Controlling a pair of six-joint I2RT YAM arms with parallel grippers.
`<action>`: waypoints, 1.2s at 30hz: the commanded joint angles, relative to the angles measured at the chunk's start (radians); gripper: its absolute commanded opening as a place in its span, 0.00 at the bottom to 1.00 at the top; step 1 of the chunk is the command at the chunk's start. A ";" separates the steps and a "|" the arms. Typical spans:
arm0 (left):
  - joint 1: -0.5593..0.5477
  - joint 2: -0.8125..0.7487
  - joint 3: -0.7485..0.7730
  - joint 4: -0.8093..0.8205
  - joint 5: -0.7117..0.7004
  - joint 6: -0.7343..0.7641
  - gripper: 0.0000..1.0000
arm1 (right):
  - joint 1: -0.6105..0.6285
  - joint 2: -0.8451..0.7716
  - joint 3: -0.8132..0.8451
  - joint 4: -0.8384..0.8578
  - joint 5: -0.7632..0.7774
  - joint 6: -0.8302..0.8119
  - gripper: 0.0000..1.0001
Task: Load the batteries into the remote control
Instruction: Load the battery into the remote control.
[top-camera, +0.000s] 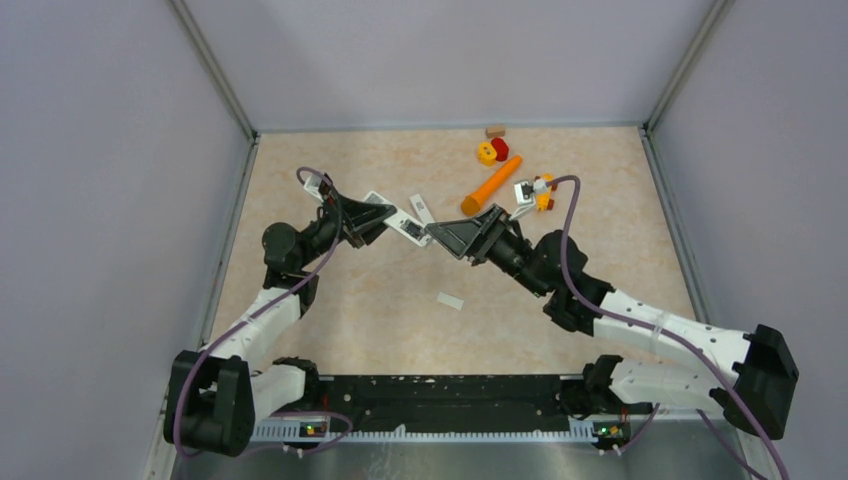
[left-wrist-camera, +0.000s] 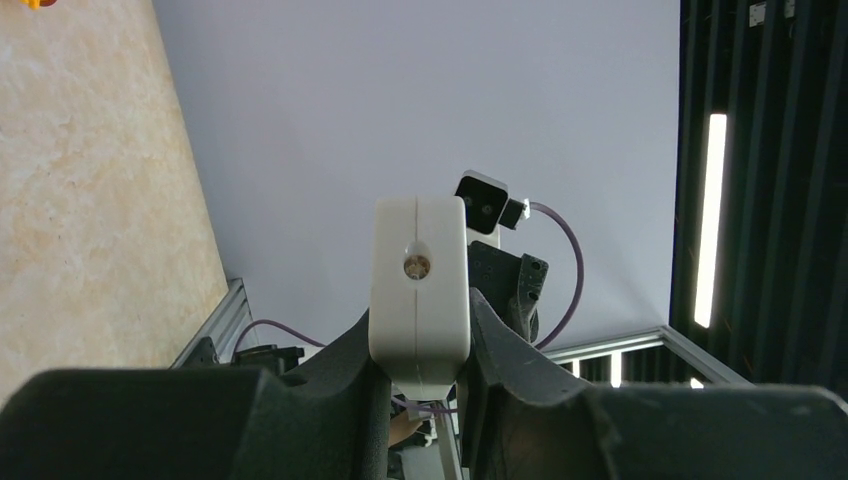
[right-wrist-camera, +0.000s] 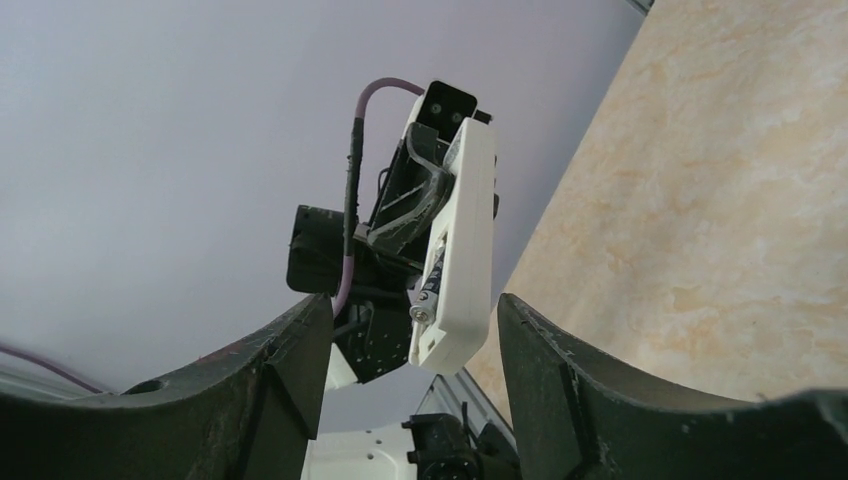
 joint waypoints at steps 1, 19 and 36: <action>0.004 -0.024 0.046 0.084 -0.007 -0.021 0.00 | -0.005 0.026 0.030 0.045 -0.029 0.014 0.60; 0.004 -0.048 0.047 0.067 0.021 0.024 0.00 | -0.027 0.122 0.083 0.020 -0.068 0.061 0.36; 0.004 -0.119 0.107 -0.126 0.032 0.281 0.00 | -0.029 0.171 0.168 -0.179 -0.061 0.050 0.35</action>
